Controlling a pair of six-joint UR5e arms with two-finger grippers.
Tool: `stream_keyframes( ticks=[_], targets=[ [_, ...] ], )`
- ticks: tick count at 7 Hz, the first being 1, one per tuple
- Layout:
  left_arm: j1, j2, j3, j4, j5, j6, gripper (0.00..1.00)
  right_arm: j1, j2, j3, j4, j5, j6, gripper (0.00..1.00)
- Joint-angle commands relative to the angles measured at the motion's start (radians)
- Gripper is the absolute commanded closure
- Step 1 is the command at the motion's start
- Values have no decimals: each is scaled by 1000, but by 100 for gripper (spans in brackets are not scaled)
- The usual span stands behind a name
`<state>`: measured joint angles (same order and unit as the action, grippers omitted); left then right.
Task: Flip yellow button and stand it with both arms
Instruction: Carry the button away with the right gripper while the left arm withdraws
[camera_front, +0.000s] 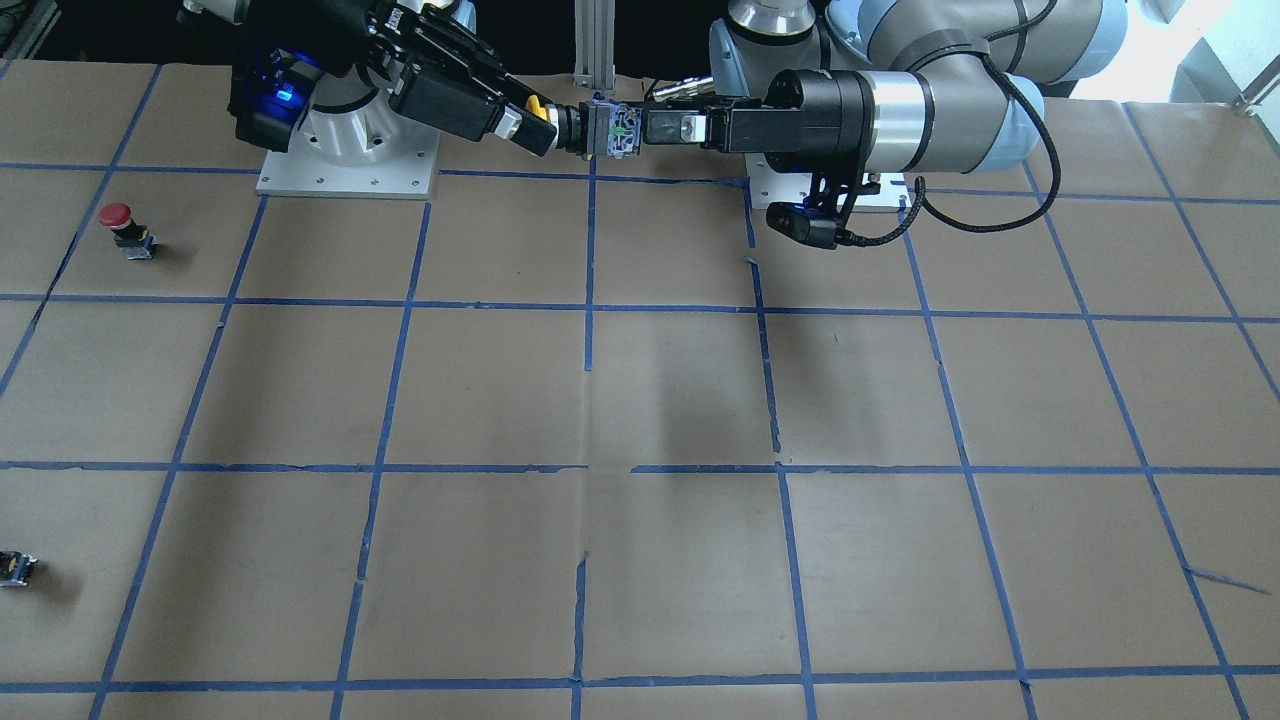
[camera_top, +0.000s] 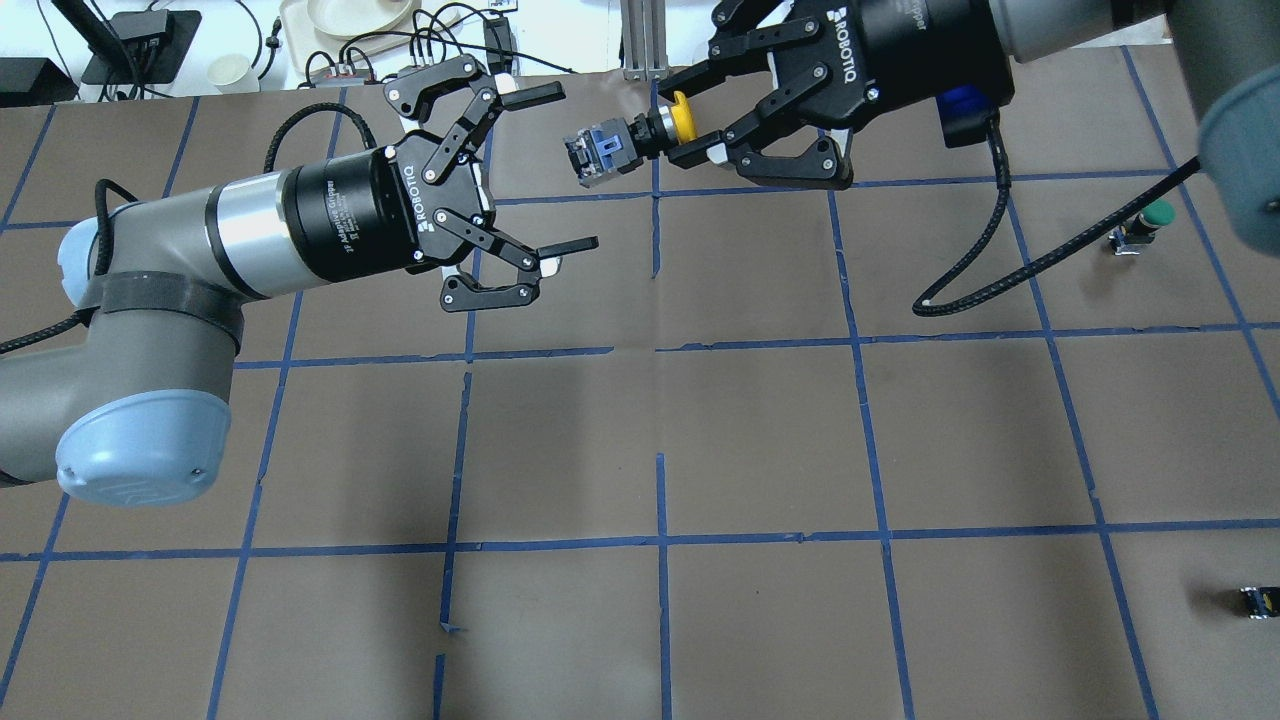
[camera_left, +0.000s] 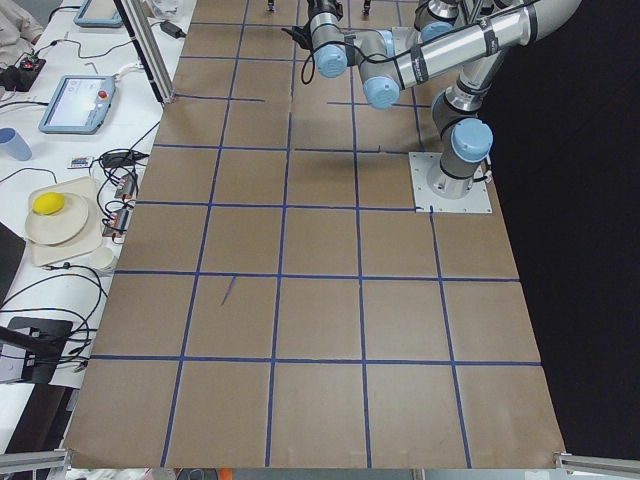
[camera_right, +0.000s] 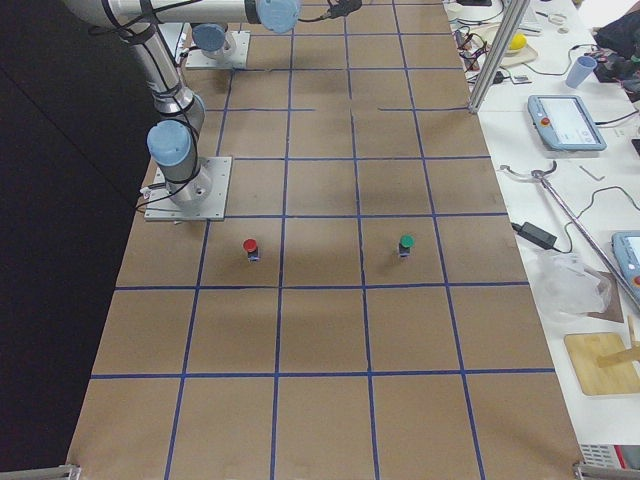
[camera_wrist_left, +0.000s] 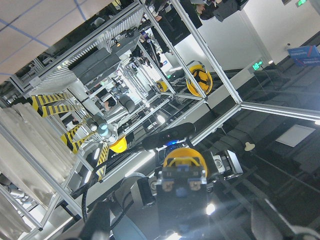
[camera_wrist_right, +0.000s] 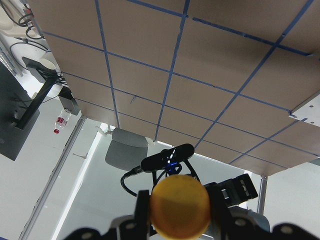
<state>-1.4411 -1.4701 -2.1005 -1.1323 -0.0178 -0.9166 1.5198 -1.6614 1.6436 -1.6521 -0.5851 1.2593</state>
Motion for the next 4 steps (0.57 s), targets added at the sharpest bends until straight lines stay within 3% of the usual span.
stream_keyframes(
  ticks=[1, 2, 4],
  targets=[
    [1, -2, 46, 55, 241, -4, 0, -68, -1, 1, 0, -118, -265, 94],
    [-1, -3, 107, 42, 389, -13, 0, -84, -3, 1, 12, -216, -451, 94],
    [-5, -6, 190, 48, 726, 49, 1, -84, -1, 8, 21, -541, -874, 94]
  ],
)
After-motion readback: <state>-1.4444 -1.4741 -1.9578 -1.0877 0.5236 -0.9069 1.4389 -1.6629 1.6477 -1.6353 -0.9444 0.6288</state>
